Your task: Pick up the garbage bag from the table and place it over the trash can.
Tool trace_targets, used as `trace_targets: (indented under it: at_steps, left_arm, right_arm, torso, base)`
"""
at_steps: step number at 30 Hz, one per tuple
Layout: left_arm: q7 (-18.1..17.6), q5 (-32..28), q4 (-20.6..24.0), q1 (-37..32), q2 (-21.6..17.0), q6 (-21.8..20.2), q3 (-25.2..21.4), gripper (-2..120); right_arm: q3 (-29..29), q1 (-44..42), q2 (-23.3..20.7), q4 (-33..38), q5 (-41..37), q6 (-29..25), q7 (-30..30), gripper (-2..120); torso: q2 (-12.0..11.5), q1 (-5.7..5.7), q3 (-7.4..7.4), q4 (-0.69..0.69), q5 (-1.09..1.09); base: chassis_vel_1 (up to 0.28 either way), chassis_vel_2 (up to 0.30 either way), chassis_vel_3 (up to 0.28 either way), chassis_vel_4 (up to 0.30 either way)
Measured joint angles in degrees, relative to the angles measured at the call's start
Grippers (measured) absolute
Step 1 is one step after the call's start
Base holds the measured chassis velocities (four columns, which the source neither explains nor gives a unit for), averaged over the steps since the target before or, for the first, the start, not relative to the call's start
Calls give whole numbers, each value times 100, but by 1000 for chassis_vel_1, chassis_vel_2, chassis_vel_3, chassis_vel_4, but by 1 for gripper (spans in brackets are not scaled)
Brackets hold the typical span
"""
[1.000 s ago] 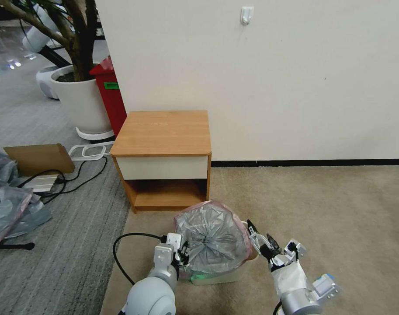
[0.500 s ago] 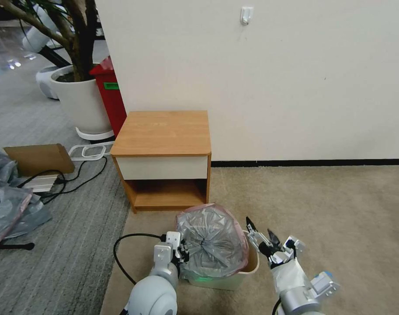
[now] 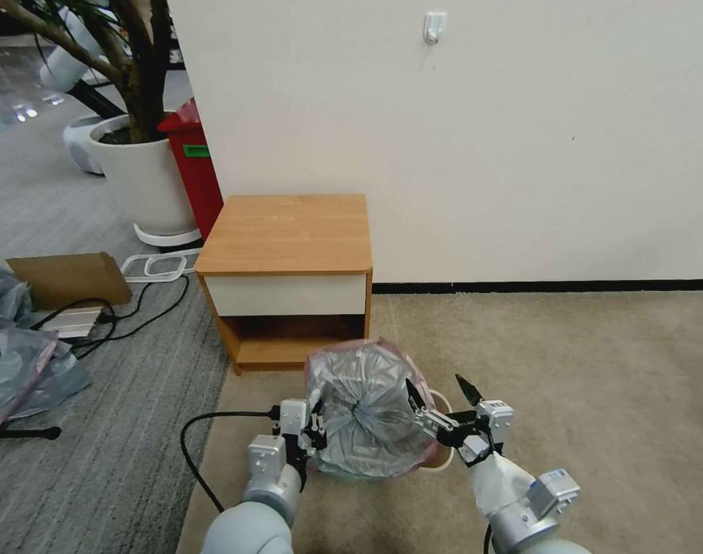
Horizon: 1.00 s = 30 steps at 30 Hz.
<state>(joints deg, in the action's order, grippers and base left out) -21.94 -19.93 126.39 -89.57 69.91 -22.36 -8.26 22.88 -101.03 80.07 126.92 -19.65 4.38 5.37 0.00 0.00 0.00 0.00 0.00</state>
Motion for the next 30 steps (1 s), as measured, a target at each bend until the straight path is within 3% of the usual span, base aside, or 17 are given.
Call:
trace_targets:
  at_steps: [7,10,13,14,17,19,30]
  left_arm:
    - [139,157,94,-69,-1,116,-86,9]
    - [170,194,143,-118,16,156,-87,9]
    - [178,207,160,-136,16,172,-90,9]
    - [186,214,179,-151,13,192,-111,9]
    - [192,215,188,-157,6,197,-121,9]
    - [195,210,200,-157,6,198,-120,9]
    - [37,-236,226,-162,33,118,-115,9]
  right_arm:
    - [-67,-2,40,45,50,3,-3,83]
    - [-115,-5,47,24,124,1,116,68]
    - [-141,-6,49,6,141,0,142,61]
    - [-147,-6,57,-1,154,-5,169,52]
    - [-148,-6,62,0,158,-12,191,46]
    - [-136,-11,63,9,162,-29,226,34]
    - [-133,-13,108,-30,293,-143,437,0]
  torso:
    - [0,0,0,0,-1]
    - [0,0,0,0,-1]
    - [0,0,0,0,0]
    - [0,0,0,0,-1]
    - [0,0,0,0,0]
    - [0,0,0,0,0]
    - [0,0,0,-1,0]
  base:
    - [0,0,0,0]
    - [0,0,0,0]
    - [0,0,0,0]
    - [0,0,0,0]
    - [0,0,0,0]
    - [0,0,0,0]
    - [0,0,0,0]
